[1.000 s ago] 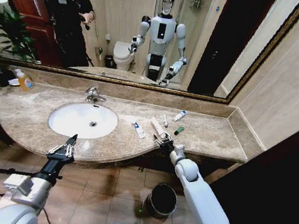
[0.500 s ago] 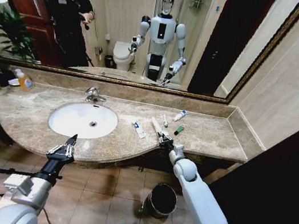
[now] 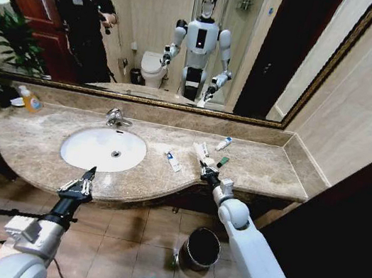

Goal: Pick up the trash from the sink and place it in the trash bin.

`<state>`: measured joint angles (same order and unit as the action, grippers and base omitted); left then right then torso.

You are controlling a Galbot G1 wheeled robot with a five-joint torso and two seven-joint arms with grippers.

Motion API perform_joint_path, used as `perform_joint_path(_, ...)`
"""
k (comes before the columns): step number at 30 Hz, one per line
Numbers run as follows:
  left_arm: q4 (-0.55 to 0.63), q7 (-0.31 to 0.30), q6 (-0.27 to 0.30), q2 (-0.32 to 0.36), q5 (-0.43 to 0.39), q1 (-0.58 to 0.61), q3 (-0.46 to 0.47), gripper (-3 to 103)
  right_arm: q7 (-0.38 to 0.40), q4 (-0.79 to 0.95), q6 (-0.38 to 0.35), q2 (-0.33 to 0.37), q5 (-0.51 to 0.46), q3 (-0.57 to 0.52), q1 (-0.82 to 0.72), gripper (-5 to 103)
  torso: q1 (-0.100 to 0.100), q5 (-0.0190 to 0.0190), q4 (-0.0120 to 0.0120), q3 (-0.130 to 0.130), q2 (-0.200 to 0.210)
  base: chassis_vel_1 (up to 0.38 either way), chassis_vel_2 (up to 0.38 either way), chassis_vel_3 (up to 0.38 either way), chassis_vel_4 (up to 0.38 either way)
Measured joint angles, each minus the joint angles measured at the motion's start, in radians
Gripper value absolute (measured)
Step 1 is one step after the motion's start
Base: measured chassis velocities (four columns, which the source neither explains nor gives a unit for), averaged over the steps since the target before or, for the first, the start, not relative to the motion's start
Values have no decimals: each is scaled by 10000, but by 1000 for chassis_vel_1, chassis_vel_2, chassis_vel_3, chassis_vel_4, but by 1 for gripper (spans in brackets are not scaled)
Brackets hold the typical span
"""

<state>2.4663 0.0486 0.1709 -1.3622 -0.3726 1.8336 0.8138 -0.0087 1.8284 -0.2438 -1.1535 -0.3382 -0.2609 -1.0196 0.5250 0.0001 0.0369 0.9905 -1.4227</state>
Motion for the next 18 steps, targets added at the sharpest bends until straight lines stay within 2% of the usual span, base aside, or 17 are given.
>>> perform_joint_path(6,0,0,0,0,0,0,0,0,51,1122,-128,400,-462,-1129,-1119,0,0,-1,0,0,0,0,0,0,0)
perform_joint_path(9,0,0,0,0,0,0,0,0,-169,1714,-157,628,-643,-2110,-2210,0,0,0,-2,0,0,0,0,0,0)
perform_joint_path(18,0,0,0,0,0,0,0,0,-584,2689,-221,569,-1197,-3632,-4643,0,-1,0,-1,-1,0,0,0,0,0)
